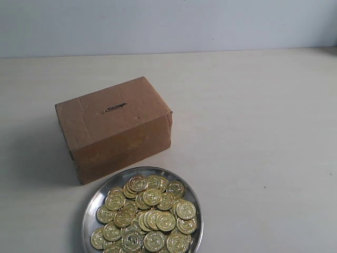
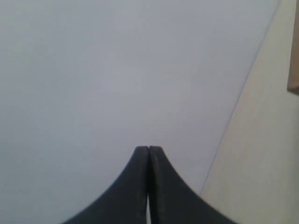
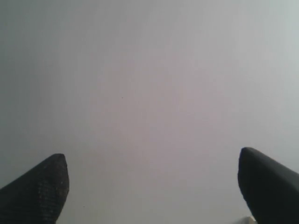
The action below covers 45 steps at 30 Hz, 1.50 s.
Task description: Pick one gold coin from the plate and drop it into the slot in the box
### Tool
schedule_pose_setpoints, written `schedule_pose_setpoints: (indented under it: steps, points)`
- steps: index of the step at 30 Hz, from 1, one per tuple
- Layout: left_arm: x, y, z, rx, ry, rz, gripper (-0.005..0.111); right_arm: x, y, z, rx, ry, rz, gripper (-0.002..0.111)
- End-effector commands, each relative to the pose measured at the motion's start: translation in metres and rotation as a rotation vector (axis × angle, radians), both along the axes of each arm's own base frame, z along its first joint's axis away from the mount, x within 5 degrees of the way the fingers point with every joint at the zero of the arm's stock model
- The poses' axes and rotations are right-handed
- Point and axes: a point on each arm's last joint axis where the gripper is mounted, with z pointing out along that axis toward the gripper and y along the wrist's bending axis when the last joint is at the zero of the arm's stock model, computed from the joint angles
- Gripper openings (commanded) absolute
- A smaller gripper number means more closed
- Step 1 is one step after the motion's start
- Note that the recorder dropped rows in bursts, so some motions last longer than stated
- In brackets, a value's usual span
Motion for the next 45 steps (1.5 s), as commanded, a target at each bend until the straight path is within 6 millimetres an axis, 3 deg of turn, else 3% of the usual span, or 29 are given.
schedule_pose_setpoints:
  steps: [1,5,8,12,14,25,37,42,45]
  points:
    - [0.007,0.004,-0.021,0.094,0.041,0.045,0.000,0.015,0.000,-0.021,-0.124,-0.003,-0.062,0.092]
    - [0.015,0.004,-0.053,0.097,0.128,0.045,0.000,0.032,0.004,-0.053,-0.138,0.018,-0.034,0.092]
    - [0.017,0.005,-0.066,0.120,0.167,0.049,0.000,0.042,0.005,-0.075,-0.143,0.062,-0.023,0.092]
    - [0.019,0.007,-0.084,0.168,0.217,0.057,0.000,0.055,0.008,-0.121,-0.151,0.139,0.003,0.092]
    - [0.019,0.007,-0.090,0.172,0.230,0.058,0.000,0.057,0.009,-0.131,-0.146,0.155,0.010,0.092]
    - [0.020,0.015,-0.090,0.439,0.217,0.112,0.000,0.058,0.008,-0.136,-0.147,0.208,0.001,0.092]
    - [0.019,0.015,-0.091,0.434,0.229,0.110,0.000,0.058,0.007,-0.138,-0.147,0.234,-0.003,0.092]
    - [0.020,0.015,-0.087,0.175,0.208,0.149,0.000,0.058,0.007,-0.138,-0.147,0.239,-0.004,0.092]
    - [0.020,0.015,-0.087,-0.188,0.237,0.188,0.000,0.058,0.007,-0.139,-0.147,0.245,-0.005,0.092]
